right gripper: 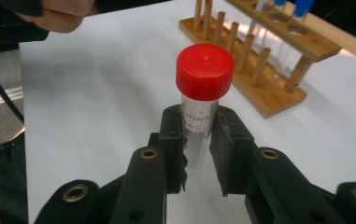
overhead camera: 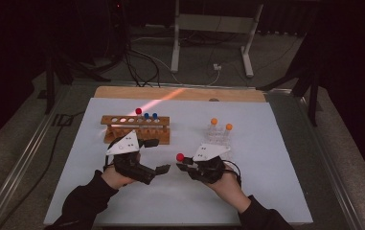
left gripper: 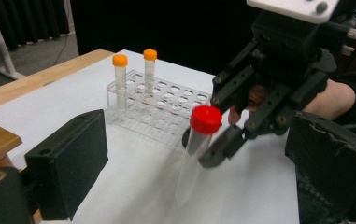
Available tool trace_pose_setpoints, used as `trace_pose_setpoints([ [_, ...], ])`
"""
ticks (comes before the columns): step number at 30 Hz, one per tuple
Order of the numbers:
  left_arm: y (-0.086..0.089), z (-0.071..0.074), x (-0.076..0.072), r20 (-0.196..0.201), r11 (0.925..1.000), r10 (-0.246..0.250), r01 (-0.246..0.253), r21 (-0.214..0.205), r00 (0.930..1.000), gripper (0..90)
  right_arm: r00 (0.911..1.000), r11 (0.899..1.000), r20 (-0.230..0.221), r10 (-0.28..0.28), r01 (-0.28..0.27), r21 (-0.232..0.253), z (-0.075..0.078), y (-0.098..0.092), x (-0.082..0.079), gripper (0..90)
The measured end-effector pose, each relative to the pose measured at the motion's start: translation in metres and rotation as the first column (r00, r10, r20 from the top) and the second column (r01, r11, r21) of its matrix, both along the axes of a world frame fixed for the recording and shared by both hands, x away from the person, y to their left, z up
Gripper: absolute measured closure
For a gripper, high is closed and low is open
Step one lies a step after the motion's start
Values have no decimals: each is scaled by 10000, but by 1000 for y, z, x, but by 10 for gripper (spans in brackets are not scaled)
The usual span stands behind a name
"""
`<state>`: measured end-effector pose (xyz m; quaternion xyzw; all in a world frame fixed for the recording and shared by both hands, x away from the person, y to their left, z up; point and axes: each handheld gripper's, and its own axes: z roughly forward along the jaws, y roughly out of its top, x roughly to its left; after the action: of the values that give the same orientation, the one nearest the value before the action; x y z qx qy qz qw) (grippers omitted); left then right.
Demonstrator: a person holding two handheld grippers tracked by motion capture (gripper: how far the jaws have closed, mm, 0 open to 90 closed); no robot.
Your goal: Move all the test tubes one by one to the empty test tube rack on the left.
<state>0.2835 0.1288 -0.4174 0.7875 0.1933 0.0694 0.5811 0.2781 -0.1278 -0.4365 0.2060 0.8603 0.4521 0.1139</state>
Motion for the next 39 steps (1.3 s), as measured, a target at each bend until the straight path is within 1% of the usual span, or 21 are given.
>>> trace_pose_setpoints([
  [3, -3, -4, 0, -5, 9999, -110, 110, 35, 9999, 152, 9999, 9999, -81, 115, -116, -96, -3, 4, -1, 748],
  [5, -5, -5, 0, 25, 9999, -121, 121, 71, 9999, 173, 9998, 9998, -85, 157, -158, -121, -4, 5, -2, 748],
  [7, -6, -7, -1, 128, 9999, -114, 113, 79, 9999, 245, 9997, 9998, -155, 201, -202, -88, -4, 6, -2, 748],
  [8, -7, -8, -1, 206, 9999, -108, 106, 101, 9997, 259, 9997, 9997, -149, 212, -213, -80, -4, 7, -2, 748],
  [9, -8, -9, -1, 401, 9999, -64, 58, 143, 9992, 302, 9996, 9997, -143, 242, -244, -88, -4, 7, -3, 748],
  [10, -8, -11, -1, 434, 9998, -103, 96, 173, 9990, 342, 9996, 9996, -145, 256, -257, -89, -4, 8, -3, 747],
  [11, -9, -13, 0, 350, 9998, -104, 97, 197, 9993, 360, 9995, 9996, -149, 260, -262, -84, -4, 9, -4, 748],
  [12, -10, -14, 0, 375, 9997, -127, 118, 231, 9992, 384, 9995, 9996, -165, 274, -275, -67, -4, 9, -4, 748],
  [14, -13, -16, -1, 452, 9989, -198, 178, 432, 9988, 438, 9995, 9996, -169, 272, -273, -81, -4, 9, -4, 748],
  [16, -15, -17, -2, 542, 9984, -266, 238, 511, 9982, 485, 9994, 9996, -188, 279, -281, -88, -4, 9, -3, 748],
  [18, -18, -18, -3, 653, 9975, -292, 249, 663, 9974, 514, 9993, 9995, -214, 295, -297, -96, -4, 9, -3, 748],
  [19, -19, -19, -4, 790, 9971, -243, 184, 745, 9966, 526, 9993, 9995, -207, 298, -300, -96, -4, 9, -3, 748],
  [20, -20, -19, -4, 833, 9966, -312, 247, 786, 9960, 545, 9992, 9995, -232, 311, -314, -106, -4, 9, -3, 747],
  [21, -21, -20, -4, 929, 9961, -268, 188, 863, 9953, 559, 9992, 9994, -245, 319, -322, -119, -4, 9, -3, 748],
  [24, -23, -21, -4, 1051, 9942, -335, 225, 1047, 9939, 600, 9991, 9993, -266, 335, -339, -132, -5, 10, -3, 748],
  [25, -24, -22, -4, 1015, 9939, -391, 282, 1066, 9941, 609, 9990, 9993, -293, 341, -344, -130, -5, 10, -3, 747],
  [27, -25, -22, -5, 1082, 9930, -381, 256, 1151, 9934, 635, 9990, 9994, -299, 321, -325, -116, -5, 10, -3, 748],
  [31, -27, -22, -5, 1104, 9927, -465, 336, 1160, 9928, 700, 9991, 9995, -294, 290, -294, -121, -5, 10, -2, 748],
  [33, -28, -22, -5, 1078, 9922, -469, 338, 1203, 9931, 705, 9992, 9995, -277, 271, -276, -155, -5, 9, -2, 747],
  [38, -27, -20, -4, 1053, 9928, -439, 316, 1157, 9935, 713, 9994, 9997, -270, 213, -215, -80, -4, 9, -2, 737],
  [39, -26, -19, -4, 1030, 9933, -413, 296, 1120, 9938, 715, 9996, 9998, -225, 177, -178, -25, -4, 9, -2, 713],
])
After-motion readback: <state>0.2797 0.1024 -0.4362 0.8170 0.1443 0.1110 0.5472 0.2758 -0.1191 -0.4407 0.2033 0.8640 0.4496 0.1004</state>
